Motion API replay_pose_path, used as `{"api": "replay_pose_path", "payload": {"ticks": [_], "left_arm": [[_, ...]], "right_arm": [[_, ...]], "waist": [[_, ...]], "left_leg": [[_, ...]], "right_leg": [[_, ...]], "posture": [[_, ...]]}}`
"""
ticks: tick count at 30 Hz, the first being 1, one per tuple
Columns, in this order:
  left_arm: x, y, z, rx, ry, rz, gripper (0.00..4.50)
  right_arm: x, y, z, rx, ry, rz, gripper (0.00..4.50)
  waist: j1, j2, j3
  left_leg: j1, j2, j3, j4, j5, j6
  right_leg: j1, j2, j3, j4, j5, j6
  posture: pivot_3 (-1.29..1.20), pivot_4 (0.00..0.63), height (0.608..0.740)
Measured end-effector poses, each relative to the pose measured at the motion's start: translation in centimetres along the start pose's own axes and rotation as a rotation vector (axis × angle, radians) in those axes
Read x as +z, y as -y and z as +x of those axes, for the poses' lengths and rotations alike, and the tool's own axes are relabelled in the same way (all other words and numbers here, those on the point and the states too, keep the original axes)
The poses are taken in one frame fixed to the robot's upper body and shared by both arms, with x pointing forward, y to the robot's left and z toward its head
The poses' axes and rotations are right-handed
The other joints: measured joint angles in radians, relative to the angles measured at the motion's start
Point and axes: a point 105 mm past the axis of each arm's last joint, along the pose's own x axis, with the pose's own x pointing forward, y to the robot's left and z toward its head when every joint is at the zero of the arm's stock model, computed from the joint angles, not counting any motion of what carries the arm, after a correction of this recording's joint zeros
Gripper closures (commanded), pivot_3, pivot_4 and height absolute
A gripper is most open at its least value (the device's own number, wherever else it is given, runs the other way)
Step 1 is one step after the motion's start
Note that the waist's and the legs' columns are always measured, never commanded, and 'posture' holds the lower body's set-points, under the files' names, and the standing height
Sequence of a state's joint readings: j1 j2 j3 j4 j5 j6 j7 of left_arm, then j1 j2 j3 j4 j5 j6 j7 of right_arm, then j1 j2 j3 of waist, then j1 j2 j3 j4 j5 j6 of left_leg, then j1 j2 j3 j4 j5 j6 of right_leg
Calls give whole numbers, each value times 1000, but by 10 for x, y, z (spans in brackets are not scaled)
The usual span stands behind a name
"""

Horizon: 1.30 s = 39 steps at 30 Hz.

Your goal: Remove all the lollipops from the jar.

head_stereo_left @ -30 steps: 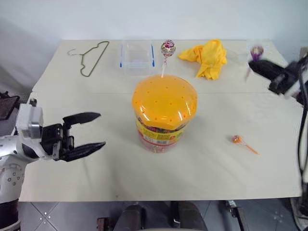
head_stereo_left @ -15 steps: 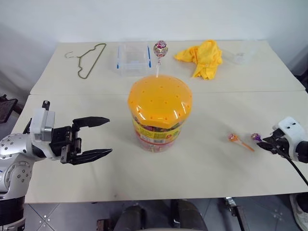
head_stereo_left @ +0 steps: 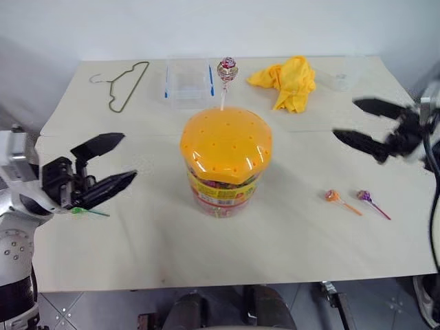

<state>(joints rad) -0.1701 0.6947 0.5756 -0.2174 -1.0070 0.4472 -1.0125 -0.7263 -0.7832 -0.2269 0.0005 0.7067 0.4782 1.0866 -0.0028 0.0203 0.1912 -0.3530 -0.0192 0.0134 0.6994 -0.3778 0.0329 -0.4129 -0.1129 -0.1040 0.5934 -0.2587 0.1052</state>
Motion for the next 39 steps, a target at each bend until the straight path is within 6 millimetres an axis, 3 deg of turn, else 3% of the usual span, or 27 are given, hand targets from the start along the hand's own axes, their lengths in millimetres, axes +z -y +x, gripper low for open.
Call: {"api": "replay_pose_path", "payload": {"ticks": [4,8,9,13,21,22,24,28,31,32,35,39], "left_arm": [[-2,-1,-7,36,4,-15,0],[-7,0,-10,46,-11,-30,0],[-8,0,-11,49,-14,-34,0],[-10,2,-13,56,-19,-37,0],[-10,7,-12,39,-29,-26,0],[-10,9,-11,29,-29,-24,0],[-10,11,-8,2,-30,-25,0],[-15,16,-1,-76,-90,-11,0],[-24,22,3,-156,-189,31,0],[-28,24,4,-184,-220,42,0],[-37,28,3,-236,-277,53,0],[-43,32,6,-279,-296,48,0]], "right_arm": [[7,-21,55,133,47,38,34],[7,-37,94,195,30,79,34],[7,-42,103,214,28,93,207],[10,-48,119,224,32,125,1348],[6,-40,121,202,33,181,4231],[8,-39,121,206,47,192,4467],[16,-32,120,191,113,208,4467],[52,-3,100,93,259,150,4467],[54,25,66,-48,185,47,4467],[45,35,49,-111,93,6,4467],[-8,61,-14,-309,-293,-33,4467],[-81,54,-88,-471,-736,105,4467]], "waist": [[5,0,0],[2,-1,0],[1,-1,0],[-2,-1,0],[-3,-1,-1],[-4,-1,-1],[-2,-1,-1],[2,-1,-1],[3,-1,-1],[5,-2,-1],[3,-1,-1],[-1,-1,0]], "left_leg": [[-1,-3,-3,0,0,0],[-3,-4,-4,0,0,1],[-3,-4,-4,0,0,1],[-3,-3,-4,0,0,1],[-2,-3,-3,0,0,1],[-2,-3,-2,0,0,1],[-2,-3,-2,0,0,1],[-3,-4,-3,0,0,1],[-3,-6,-3,-1,-1,3],[-3,-6,-3,-1,-1,4],[-4,-7,0,-2,-3,7],[-4,-3,6,-2,-4,6]], "right_leg": [[0,-2,-2,0,0,0],[-1,-2,-2,0,0,0],[-1,-2,-2,0,0,0],[-2,-1,-2,1,0,0],[-2,-1,-1,2,0,0],[-2,-1,-1,2,0,0],[-2,-1,-1,2,0,0],[-2,0,-2,2,0,0],[-2,0,-2,1,0,0],[-2,0,-2,1,0,0],[-2,-1,-2,-2,0,0],[-3,-2,-2,-3,0,0]], "posture": [[0,150,740],[0,150,740],[0,150,740],[0,150,740],[0,150,740],[0,150,740],[0,150,740],[0,150,740],[0,150,740],[0,150,740],[0,150,740],[0,150,740]]}}
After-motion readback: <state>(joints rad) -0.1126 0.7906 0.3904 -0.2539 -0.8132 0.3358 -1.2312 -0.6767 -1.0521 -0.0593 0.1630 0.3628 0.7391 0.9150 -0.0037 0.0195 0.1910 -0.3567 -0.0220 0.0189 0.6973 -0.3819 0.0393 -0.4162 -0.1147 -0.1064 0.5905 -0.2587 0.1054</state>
